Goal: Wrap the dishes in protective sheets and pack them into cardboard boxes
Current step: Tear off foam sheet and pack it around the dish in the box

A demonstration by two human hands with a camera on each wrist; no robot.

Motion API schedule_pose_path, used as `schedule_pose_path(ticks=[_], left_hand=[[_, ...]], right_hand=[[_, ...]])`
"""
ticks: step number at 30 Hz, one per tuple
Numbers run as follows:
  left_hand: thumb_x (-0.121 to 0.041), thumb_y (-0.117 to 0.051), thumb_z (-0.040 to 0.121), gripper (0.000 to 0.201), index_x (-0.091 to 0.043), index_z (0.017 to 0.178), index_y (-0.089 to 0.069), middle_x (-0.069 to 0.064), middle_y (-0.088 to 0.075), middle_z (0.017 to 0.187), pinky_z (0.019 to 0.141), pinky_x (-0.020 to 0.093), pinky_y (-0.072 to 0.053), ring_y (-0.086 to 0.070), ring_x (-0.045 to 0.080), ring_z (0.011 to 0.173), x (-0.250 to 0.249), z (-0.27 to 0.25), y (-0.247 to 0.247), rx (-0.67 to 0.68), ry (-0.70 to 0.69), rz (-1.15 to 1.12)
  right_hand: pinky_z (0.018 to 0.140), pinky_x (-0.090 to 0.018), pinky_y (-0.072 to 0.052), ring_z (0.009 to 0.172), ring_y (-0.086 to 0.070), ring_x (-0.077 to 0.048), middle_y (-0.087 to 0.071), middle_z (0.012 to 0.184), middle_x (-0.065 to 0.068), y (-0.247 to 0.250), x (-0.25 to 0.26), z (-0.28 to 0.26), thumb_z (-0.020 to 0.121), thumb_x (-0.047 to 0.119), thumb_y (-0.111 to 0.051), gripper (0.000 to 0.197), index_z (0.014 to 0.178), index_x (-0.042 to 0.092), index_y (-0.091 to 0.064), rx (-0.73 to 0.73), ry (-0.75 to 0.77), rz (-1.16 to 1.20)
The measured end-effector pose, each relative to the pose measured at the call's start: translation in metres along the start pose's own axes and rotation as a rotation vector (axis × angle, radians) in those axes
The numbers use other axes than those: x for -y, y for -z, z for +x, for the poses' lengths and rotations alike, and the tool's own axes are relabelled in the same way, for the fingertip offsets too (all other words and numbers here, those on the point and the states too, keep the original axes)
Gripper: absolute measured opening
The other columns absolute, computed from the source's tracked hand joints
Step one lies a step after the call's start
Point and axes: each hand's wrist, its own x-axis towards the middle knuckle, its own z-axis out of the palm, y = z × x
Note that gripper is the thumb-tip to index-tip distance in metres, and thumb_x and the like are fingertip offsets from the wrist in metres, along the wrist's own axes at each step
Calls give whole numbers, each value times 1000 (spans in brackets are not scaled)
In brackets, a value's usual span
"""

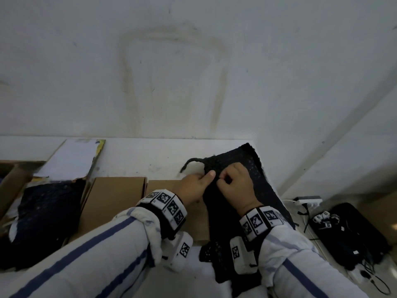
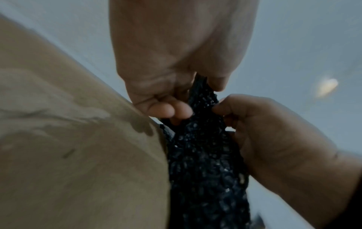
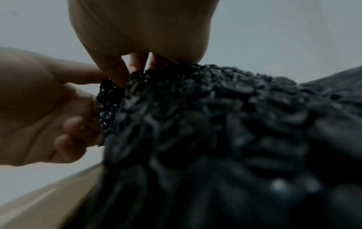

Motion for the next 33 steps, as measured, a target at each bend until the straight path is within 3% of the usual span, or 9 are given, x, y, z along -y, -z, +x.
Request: schedule_pose_path(ticks=[5,8,10,12,16,20,26,31,33], left_hand=[[-29,-45,97,24,-8,96,-57,7,-57,70,55,27,-41,-54,19,56,-8,-17,31,-215,6,-334],[-31,-42,99,26,-8,96,-53,7,-53,63,54,27,-38,-52,18,50,-1,-30,60,-314,3,-384],[-33,-41,99,29,-7,96,-52,10,-50,61,61,28,-39,-50,21,49,10,-38,80,-375,24,-423],[-37,-41,99,33,-5,97,-51,11,-49,60,60,28,-41,-49,24,49,24,-48,103,-417,57,-456],[-46,-49,94,44,-7,113,-42,8,-50,68,40,19,-39,-48,15,48,54,-77,143,-351,167,-527],[-17,-61,92,59,-3,141,-32,11,-61,111,40,23,-41,-59,12,51,97,-100,178,-316,292,-759],[-16,-55,95,52,-13,140,-29,8,-56,107,65,31,-54,-63,20,73,141,-133,240,-660,201,-799],[-18,-50,97,30,-16,127,-49,7,-54,95,66,28,-55,-59,25,83,167,-157,287,-834,31,-547],[-17,-48,97,21,-18,116,-57,3,-57,97,80,37,-56,-59,24,91,183,-164,298,-791,30,-377]], right_hand=[[82,-25,-40,87,-50,-13,-53,82,5,-6,30,9,70,46,-54,37,78,12,-67,47,8,132],[89,-30,-43,100,-53,-18,-55,101,0,-4,44,20,84,48,-60,40,107,15,-60,70,-228,145],[88,-30,-43,103,-54,-17,-53,113,-1,-3,60,25,86,49,-59,48,121,18,-49,246,-434,292],[86,-31,-48,100,-57,-17,-53,119,-3,-11,82,28,87,33,-64,45,126,20,-45,358,-536,541],[92,-37,-51,104,-57,-18,-52,118,1,-43,129,30,86,0,-59,57,134,27,-43,300,-388,591],[92,-26,-47,101,-54,-6,-52,115,12,-81,173,22,85,0,-58,64,137,34,-40,306,-219,542],[82,-8,-46,115,-50,-6,-50,128,13,-127,233,14,84,-7,-53,68,136,36,-46,419,-80,599],[102,-39,-44,119,-51,-20,-56,128,-1,-163,276,15,83,3,-58,51,129,27,-54,309,114,230],[100,-42,-42,118,-51,-24,-59,124,0,-176,286,12,83,13,-59,43,124,27,-57,331,204,-28]])
